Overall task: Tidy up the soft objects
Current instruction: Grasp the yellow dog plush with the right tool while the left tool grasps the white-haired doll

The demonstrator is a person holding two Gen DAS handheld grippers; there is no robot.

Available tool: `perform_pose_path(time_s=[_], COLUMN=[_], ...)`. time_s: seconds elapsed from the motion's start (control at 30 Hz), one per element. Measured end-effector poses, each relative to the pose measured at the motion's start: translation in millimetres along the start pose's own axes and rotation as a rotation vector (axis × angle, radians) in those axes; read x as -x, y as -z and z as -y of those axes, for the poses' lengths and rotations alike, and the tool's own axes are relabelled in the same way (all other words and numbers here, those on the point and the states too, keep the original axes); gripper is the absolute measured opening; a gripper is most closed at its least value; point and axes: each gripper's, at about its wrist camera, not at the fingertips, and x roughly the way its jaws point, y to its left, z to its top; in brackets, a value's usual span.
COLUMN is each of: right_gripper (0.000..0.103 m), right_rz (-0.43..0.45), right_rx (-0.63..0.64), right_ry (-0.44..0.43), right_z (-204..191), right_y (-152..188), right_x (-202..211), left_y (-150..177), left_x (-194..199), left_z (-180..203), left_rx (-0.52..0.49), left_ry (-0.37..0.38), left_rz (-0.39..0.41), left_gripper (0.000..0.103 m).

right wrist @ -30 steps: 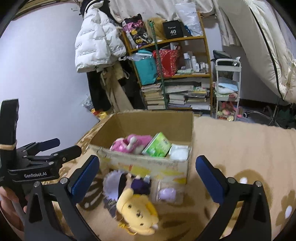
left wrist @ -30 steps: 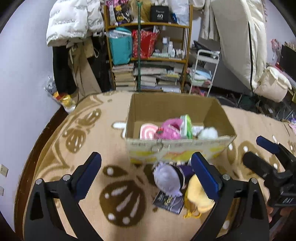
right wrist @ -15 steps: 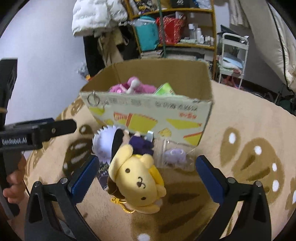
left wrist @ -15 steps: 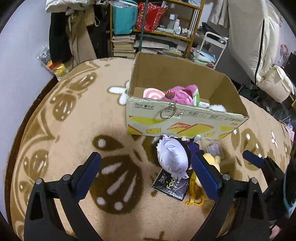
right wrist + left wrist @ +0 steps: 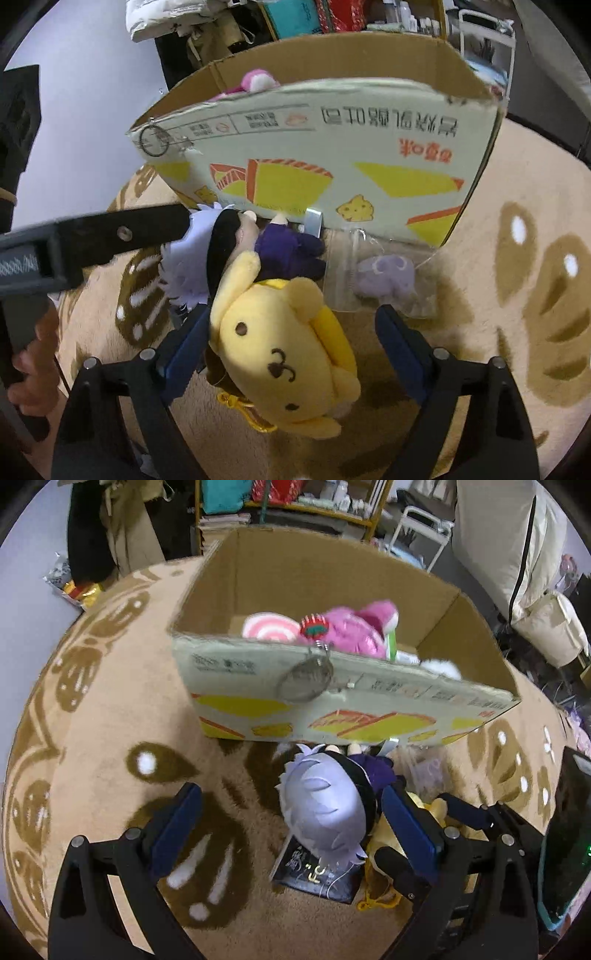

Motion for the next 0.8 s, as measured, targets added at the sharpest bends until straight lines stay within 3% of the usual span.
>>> perform_pose_path(time_s=[0.23,0.33,0.4,0.53,0.67,0.8], right_gripper=[0.092,0.076,0.067,0.065,0.065,0.063], right_rz=[-0.023,-0.034,-0.033,-0.029,-0.023,-0.002], right_rx=[0.005,0.012,0.021,0.042,0.029,0.014], right_ry=[-0.009,-0.032,-0.046,-0.042,-0.040,-0.017], right_z=[4.8,2.8,-0.3,-6.7,-6.5,-6.6], right_y=[-0.6,0.8,1.4,1.4,1.9,-0.3], right_x=[-12.7,-15.2,-14.9,-12.5,-8.8,-1.9], left_y=[-11.7,-12.0,-10.2,-9.2,-8.7,-0.9], left_x=[-23.1,-32.9,-40.0,-44.7,-40.5,-24.4], left_z=[11.4,10.7,11.3,10.1,5.8,5.1], left_rx=[-0.022,-0.015,-0.011,0.011,0.029,0.017], left_ry=[0.013,0.036,0.045,0.098,0.103,0.038], left_rz=[-0.037,-0.071,-0.097,-0.116,-0.100,-0.047], left_gripper=[0.097,0.095,0.088,0.061,0.057,0.057])
